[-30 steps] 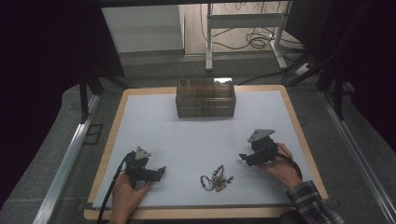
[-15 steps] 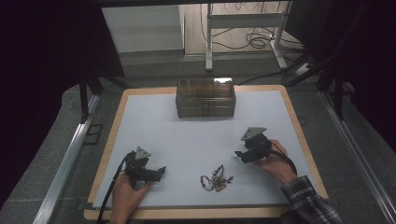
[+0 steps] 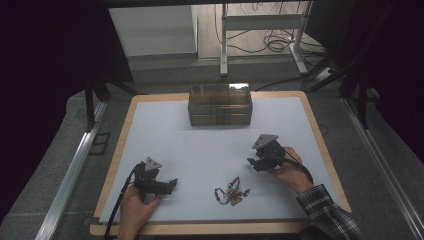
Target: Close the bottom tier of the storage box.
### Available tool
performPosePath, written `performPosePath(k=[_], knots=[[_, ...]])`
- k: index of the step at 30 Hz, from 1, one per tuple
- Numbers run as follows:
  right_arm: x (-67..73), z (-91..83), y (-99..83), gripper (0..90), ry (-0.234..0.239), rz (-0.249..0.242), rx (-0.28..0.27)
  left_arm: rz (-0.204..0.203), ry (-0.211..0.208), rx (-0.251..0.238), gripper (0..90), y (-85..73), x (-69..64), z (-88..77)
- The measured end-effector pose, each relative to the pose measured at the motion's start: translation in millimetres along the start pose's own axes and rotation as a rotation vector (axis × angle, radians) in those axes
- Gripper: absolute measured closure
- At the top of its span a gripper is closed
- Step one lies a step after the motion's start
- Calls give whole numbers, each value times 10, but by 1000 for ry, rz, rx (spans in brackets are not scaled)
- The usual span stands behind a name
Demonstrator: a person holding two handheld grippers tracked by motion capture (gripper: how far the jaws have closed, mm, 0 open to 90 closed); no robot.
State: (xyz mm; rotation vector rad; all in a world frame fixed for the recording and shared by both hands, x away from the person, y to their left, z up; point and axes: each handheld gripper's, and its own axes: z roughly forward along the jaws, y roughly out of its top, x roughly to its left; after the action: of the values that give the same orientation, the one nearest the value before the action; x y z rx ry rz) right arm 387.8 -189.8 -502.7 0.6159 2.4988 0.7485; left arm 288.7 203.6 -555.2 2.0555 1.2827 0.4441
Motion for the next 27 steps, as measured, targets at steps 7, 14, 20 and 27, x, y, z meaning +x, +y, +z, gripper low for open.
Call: performPosePath(k=[7, 14, 20, 27], knots=[[19, 48, 54, 275, -15, -19, 9, 0, 0, 0, 0, 0, 0, 0], [45, 93, 121, 275, -43, -61, 22, 0, 0, 0, 0, 0, 0, 0], [79, 129, 188, 275, -56, -93, 28, 0, 0, 0, 0, 0, 0, 0], [118, 166, 246, 285, -74, -125, 28, 0, 0, 0, 0, 0, 0, 0]])
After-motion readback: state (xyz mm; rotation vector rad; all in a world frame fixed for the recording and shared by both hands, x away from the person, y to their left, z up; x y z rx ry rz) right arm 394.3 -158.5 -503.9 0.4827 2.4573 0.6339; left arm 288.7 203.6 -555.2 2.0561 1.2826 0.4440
